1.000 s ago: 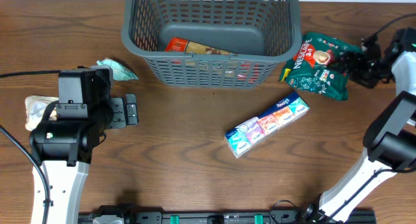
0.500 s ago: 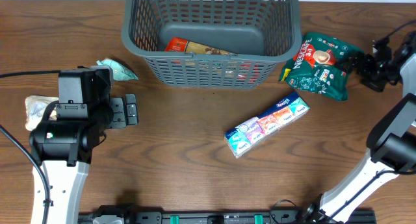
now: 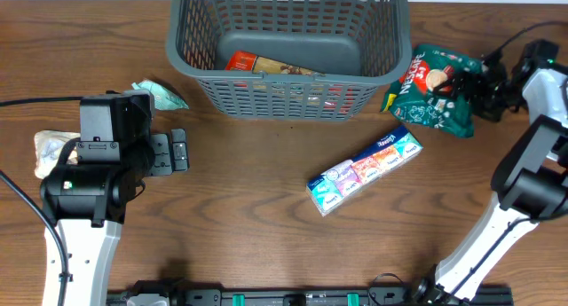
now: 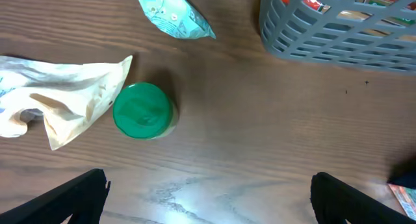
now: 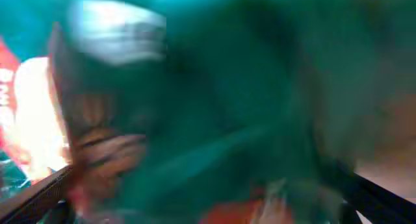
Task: Pack container
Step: 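Reach the right gripper to the green coffee pouch and grasp it, then lift the coffee pouch and release it into the basket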
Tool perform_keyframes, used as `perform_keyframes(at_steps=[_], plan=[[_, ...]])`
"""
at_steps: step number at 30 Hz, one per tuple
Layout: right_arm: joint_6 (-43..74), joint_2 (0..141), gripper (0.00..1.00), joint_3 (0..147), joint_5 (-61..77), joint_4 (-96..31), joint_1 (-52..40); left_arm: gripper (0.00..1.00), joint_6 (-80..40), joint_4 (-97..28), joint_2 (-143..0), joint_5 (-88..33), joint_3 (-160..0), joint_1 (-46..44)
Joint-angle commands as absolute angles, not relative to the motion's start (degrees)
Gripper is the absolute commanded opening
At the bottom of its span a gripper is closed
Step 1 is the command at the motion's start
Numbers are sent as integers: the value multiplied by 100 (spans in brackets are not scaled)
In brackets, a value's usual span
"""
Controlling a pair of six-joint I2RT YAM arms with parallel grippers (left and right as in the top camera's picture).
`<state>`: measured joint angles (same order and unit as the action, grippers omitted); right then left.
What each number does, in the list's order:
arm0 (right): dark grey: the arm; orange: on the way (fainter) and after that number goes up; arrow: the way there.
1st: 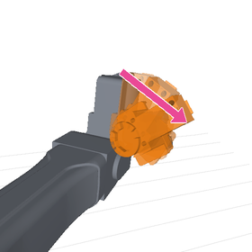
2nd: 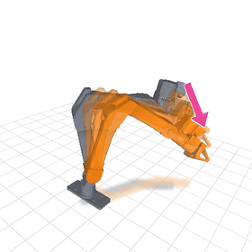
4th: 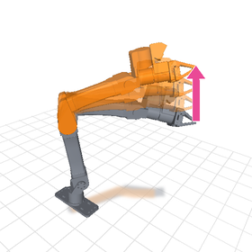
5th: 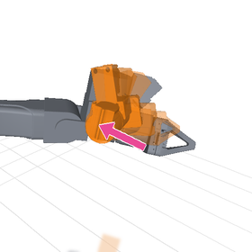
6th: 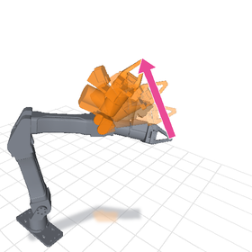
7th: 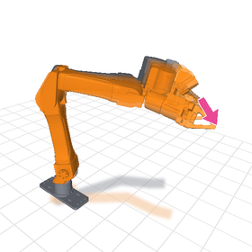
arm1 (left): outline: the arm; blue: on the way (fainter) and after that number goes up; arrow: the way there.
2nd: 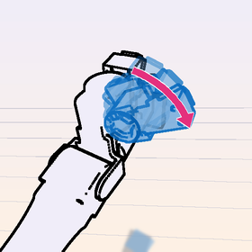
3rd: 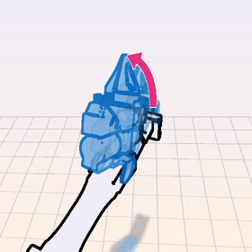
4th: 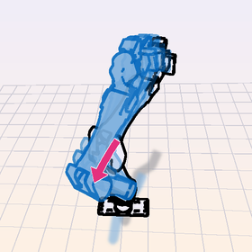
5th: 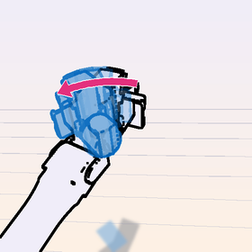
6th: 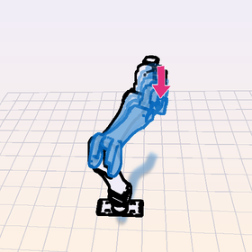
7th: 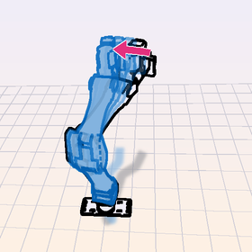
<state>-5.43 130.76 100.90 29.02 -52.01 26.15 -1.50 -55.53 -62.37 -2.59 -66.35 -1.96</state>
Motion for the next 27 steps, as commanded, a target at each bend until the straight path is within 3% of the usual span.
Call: perform_keyframes(at_steps=[1, 5, 6, 8, 10, 11, 12, 16, 21, 27], plan=[[-784, 13493, 99, 10134, 2989, -5201, 2495, 98, -178, -5592, -6211, -255, -6761, -167], [-784, 13714, 93, 10134, 3205, -5186, 2471, 98, -178, -5636, -6211, -255, -6761, -167], [-781, 13745, 84, 10134, 3225, -5183, 2464, 98, -178, -5653, -6211, -255, -6761, -167], [-784, 13753, 51, 10134, 3334, -5181, 2464, 98, -178, -5660, -6211, -255, -6761, -167], [-781, 13753, 27, 10134, 3350, -5181, 2464, 99, -178, -5658, -6211, -255, -6761, -167], [-781, 13753, 17, 10134, 3350, -5186, 2467, 99, -178, -5655, -6211, -255, -6761, -167], [-781, 13753, 13, 10134, 3350, -5216, 2467, 98, -178, -5655, -6211, -255, -6761, -167], [-781, 13727, 1, 10136, 3350, -5433, 2467, 98, -176, -5655, -6211, -255, -6761, -167], [-781, 13305, 1, 10147, 3343, -5651, 2467, 98, -176, -5655, -6211, -252, -6761, -167], [-515, 11780, 1, 10171, 2716, -5542, 2467, 98, -176, -5655, -6211, -255, -6761, -167]])
